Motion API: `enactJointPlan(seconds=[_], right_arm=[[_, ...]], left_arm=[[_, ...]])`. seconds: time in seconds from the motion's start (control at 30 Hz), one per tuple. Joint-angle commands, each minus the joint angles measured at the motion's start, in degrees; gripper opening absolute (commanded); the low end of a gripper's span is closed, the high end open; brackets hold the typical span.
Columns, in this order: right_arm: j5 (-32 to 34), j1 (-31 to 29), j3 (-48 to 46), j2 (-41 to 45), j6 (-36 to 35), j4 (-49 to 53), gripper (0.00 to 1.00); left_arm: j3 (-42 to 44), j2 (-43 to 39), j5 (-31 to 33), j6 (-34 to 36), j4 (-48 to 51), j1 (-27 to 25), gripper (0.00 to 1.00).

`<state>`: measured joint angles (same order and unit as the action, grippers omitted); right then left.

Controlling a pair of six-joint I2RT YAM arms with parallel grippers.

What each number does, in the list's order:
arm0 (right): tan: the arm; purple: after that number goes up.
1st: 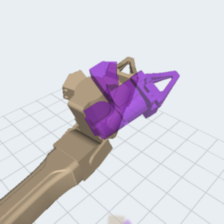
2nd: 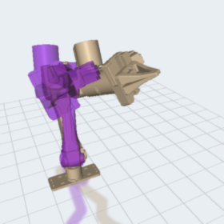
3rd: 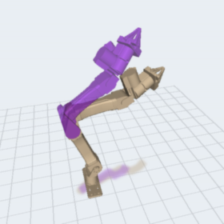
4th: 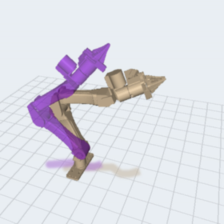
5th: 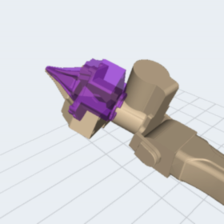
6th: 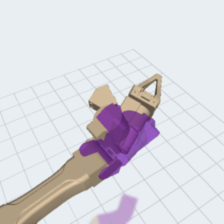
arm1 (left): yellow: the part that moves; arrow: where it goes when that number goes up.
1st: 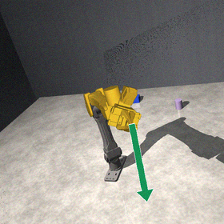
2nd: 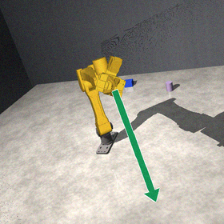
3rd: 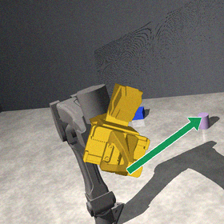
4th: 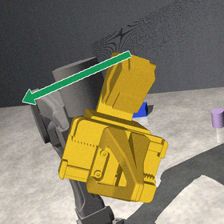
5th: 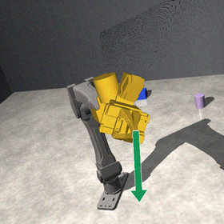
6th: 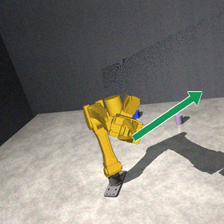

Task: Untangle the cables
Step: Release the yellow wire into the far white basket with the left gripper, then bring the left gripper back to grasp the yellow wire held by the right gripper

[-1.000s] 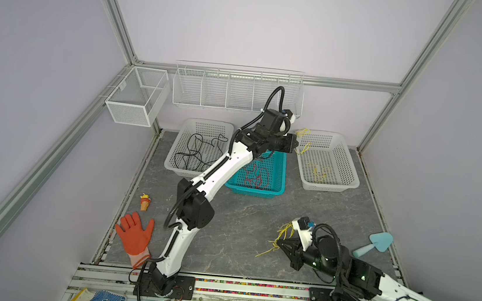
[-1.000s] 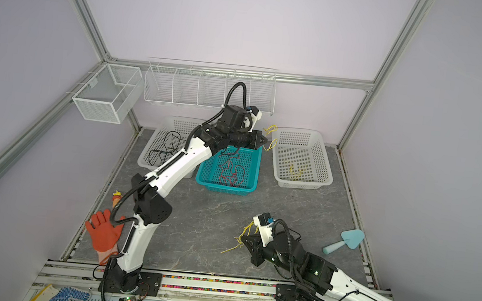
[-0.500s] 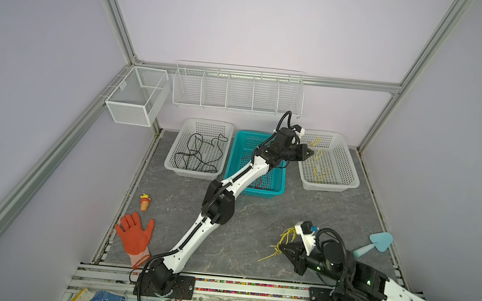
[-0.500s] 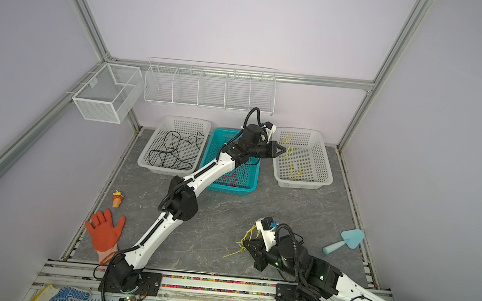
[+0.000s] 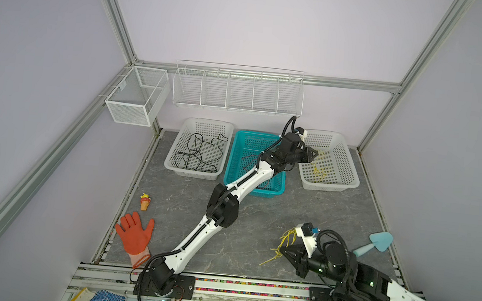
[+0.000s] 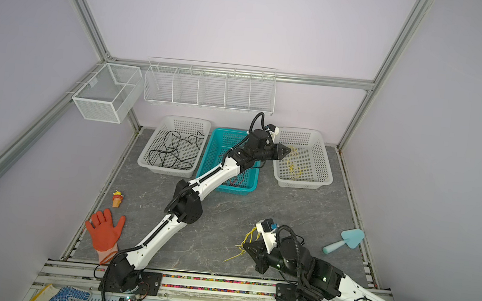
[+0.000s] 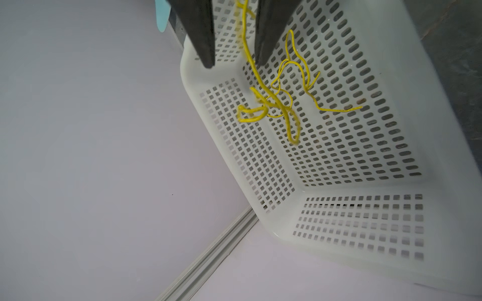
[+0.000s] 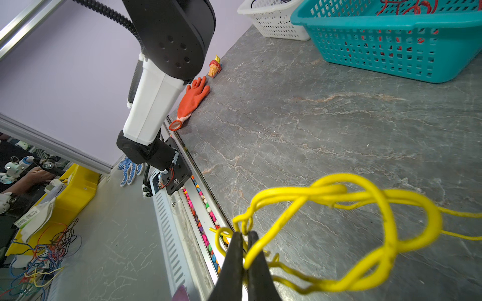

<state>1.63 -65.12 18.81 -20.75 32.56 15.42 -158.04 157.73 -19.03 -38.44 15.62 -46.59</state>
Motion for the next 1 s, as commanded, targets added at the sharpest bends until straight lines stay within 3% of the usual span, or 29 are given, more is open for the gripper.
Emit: enactJointPlan(seconds=[0.0,0.17,0.37,0.63,0.97], right_arm=[[-0.4,-0.7,1.1,1.1,0.0,0.0,0.07],[0.0,-0.8,1.1,2.1,0.3,0.9,0.07],[2.4,-0.9,2.8,1.8,0.7,2.7,0.07],[4.8,-0.8,5.5,-2.4,1.9,4.2,0.07],[7.7,-0.8,11.7,-5.4,-2.3,9.2,0.07]], left_arm=[[-2.3,-1.5,2.1,2.0,6.1,0.3,0.39],[-0.7,-5.7,3.4,4.7,11.8,0.0,0.55],[14.9,-21.9,6.1,9.6,10.2,0.0,0.64],[54.2,-52.0,11.9,10.6,0.6,0.1,0.68],[90.3,-77.2,7.8,4.5,-7.3,-0.6,0.65]])
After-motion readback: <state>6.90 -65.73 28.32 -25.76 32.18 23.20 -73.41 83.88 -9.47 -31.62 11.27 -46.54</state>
